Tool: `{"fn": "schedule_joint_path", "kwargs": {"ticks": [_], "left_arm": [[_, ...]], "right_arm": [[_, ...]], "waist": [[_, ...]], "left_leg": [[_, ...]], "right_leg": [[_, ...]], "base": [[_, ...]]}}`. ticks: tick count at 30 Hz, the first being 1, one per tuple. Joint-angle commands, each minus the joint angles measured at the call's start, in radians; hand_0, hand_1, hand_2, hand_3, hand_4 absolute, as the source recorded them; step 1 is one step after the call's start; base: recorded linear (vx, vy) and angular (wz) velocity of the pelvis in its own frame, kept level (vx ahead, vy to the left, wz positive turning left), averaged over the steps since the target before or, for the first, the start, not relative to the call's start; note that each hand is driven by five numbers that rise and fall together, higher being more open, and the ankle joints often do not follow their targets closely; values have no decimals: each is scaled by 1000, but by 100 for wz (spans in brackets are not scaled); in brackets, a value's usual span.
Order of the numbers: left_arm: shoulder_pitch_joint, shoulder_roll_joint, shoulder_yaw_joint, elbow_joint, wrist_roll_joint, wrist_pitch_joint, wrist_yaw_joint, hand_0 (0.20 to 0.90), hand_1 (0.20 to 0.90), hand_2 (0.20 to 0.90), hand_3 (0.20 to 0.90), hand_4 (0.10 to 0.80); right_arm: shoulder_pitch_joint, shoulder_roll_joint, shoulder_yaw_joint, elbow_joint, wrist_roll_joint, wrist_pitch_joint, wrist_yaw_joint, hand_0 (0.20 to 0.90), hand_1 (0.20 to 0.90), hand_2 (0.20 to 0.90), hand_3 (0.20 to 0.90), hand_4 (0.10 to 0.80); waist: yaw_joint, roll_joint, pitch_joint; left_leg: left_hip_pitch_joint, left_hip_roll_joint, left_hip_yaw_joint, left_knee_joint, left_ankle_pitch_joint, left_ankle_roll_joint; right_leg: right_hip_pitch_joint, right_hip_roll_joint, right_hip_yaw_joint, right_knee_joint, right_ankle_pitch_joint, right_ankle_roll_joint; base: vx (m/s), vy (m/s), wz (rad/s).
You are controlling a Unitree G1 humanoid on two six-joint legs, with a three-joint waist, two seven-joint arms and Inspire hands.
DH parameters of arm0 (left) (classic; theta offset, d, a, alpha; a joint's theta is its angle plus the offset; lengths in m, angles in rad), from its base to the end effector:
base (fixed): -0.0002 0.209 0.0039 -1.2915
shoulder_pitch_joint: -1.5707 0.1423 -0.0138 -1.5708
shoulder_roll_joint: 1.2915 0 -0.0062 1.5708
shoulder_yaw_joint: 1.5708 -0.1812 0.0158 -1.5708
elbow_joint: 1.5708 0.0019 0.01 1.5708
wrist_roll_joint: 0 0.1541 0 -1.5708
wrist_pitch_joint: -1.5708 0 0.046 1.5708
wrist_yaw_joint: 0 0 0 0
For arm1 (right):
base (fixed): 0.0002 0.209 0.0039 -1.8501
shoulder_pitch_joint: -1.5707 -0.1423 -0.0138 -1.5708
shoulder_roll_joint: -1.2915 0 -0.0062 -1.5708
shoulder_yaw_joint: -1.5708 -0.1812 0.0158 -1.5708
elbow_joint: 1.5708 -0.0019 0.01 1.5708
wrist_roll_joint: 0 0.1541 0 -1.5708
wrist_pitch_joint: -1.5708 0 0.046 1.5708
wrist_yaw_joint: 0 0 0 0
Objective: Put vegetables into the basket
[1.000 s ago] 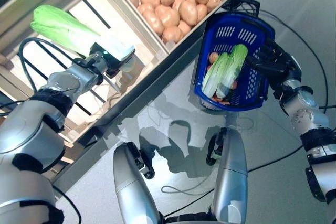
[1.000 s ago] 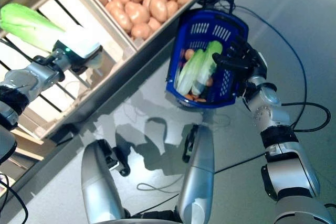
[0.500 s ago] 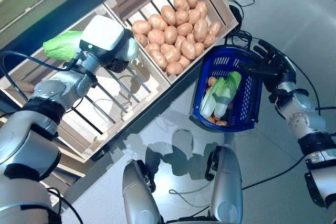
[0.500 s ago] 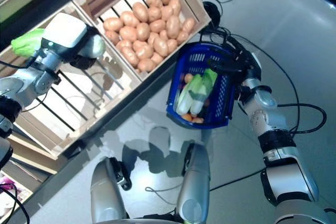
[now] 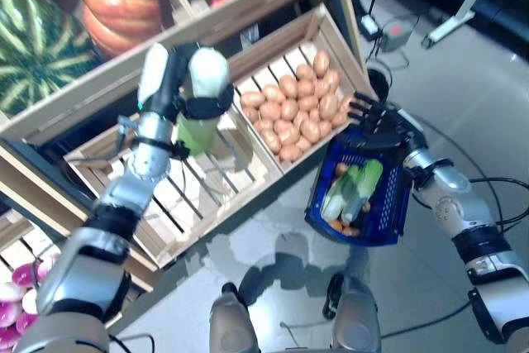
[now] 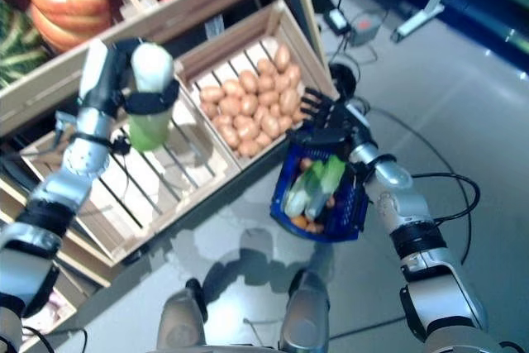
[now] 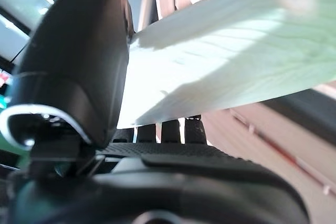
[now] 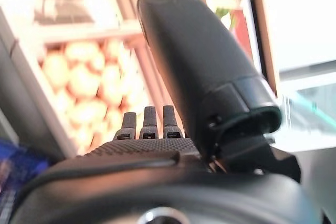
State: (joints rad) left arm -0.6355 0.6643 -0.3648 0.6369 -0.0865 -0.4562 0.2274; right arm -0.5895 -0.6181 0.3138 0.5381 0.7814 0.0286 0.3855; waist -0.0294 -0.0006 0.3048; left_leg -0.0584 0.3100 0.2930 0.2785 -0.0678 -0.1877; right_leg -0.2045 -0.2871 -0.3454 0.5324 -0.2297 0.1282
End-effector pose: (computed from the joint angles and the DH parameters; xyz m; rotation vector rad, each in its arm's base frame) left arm 0.3189 0.2323 0.1266 0.6408 -0.4285 0.0048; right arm 0.3185 -0.2296 0.1100 0.0643 0.0621 0.4559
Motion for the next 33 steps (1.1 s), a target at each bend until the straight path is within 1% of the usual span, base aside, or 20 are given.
{"fn": "schedule_joint_path", "kwargs": {"ticks": [1,2,3,4,5,8,11,12,14,19,22,25,30,33], "left_arm": [[67,-40,81,-133,-202,-82,-62,300,300,300,300,400],[81,-67,85,-149,-251,-68,-89,300,300,300,300,400],[86,-75,86,-152,-249,-65,-91,300,300,300,300,400],[105,-125,92,-161,-302,-61,-123,300,300,300,300,400],[114,-153,95,-163,-327,-59,-140,300,300,300,300,400],[122,-203,87,-178,-326,-52,-153,300,300,300,300,400],[132,-216,72,-199,-283,-48,-147,300,300,300,300,400],[136,-218,54,-210,-287,-50,-161,300,300,300,300,400],[135,-222,45,-217,-288,-47,-167,300,300,300,300,400],[138,-260,11,-260,-323,-27,-185,300,300,300,300,400],[140,-276,-7,-287,-324,-17,-199,300,300,300,300,400],[135,-287,-23,-299,-335,-12,-211,300,300,300,300,400],[152,-326,-65,-304,-380,7,-253,300,300,300,300,400],[173,-339,-84,-297,-430,1,-311,300,300,300,300,400]], "right_arm": [[20,65,18,-38,3,-8,86,900,900,900,900,800],[21,76,25,-37,13,8,93,900,900,900,900,800],[22,80,26,-37,13,9,93,900,900,900,900,800],[25,105,31,-27,17,39,107,900,900,900,900,800],[25,122,33,-16,1,58,115,900,900,900,900,800],[5,144,57,10,-8,86,113,900,900,900,900,800],[3,159,65,3,13,115,110,900,900,900,900,800],[6,170,68,-6,24,132,103,900,900,900,900,800],[6,178,72,-8,18,144,97,900,900,900,900,800],[-18,232,104,14,20,170,71,900,900,900,900,800],[-23,253,117,6,10,192,59,900,900,900,900,800],[-31,268,127,15,16,194,47,900,900,900,900,800],[-48,310,132,44,38,220,60,900,900,900,900,800],[-60,323,136,60,31,237,69,900,900,900,900,800]], "waist": [[24,-45,-243],[28,-45,-252],[28,-45,-253],[32,-46,-264],[34,-46,-272],[41,-45,-291],[43,-45,-299],[44,-42,-302],[45,-42,-305],[51,-41,-313],[50,-40,-312],[52,-39,-311],[61,-38,-314],[67,-41,-316]], "left_leg": [[29,-65,1,-80,23,47],[43,-70,-2,-109,37,45],[47,-70,-3,-119,40,44],[71,-77,-6,-167,59,41],[86,-81,-7,-198,71,39],[114,-87,-15,-281,105,35],[132,-92,-19,-318,115,35],[141,-94,-23,-340,121,35],[144,-94,-27,-347,121,36],[159,-97,-37,-366,114,38],[165,-96,-37,-366,110,39],[169,-96,-39,-366,108,40],[177,-99,-51,-366,98,41],[183,-101,-56,-366,94,42]], "right_leg": [[204,21,2,-355,152,22],[222,31,-1,-385,166,24],[228,33,-2,-396,170,24],[253,42,-6,-440,191,30],[266,49,-7,-467,204,33],[292,63,-13,-532,237,38],[308,72,-14,-560,250,40],[313,77,-14,-573,256,39],[317,80,-14,-582,259,39],[327,94,-11,-607,265,34],[329,96,-5,-605,262,31],[333,98,-4,-606,260,30],[342,100,2,-608,255,28],[348,101,4,-610,254,28]], "base": [[132,-88,-3],[64,-52,-1],[82,-68,4],[82,-68,5],[97,-82,5],[76,-46,-1],[82,-40,1],[63,-29,4],[70,-34,8],[77,-29,9],[60,-11,7],[50,4,2],[61,5,3],[54,6,1]]}}
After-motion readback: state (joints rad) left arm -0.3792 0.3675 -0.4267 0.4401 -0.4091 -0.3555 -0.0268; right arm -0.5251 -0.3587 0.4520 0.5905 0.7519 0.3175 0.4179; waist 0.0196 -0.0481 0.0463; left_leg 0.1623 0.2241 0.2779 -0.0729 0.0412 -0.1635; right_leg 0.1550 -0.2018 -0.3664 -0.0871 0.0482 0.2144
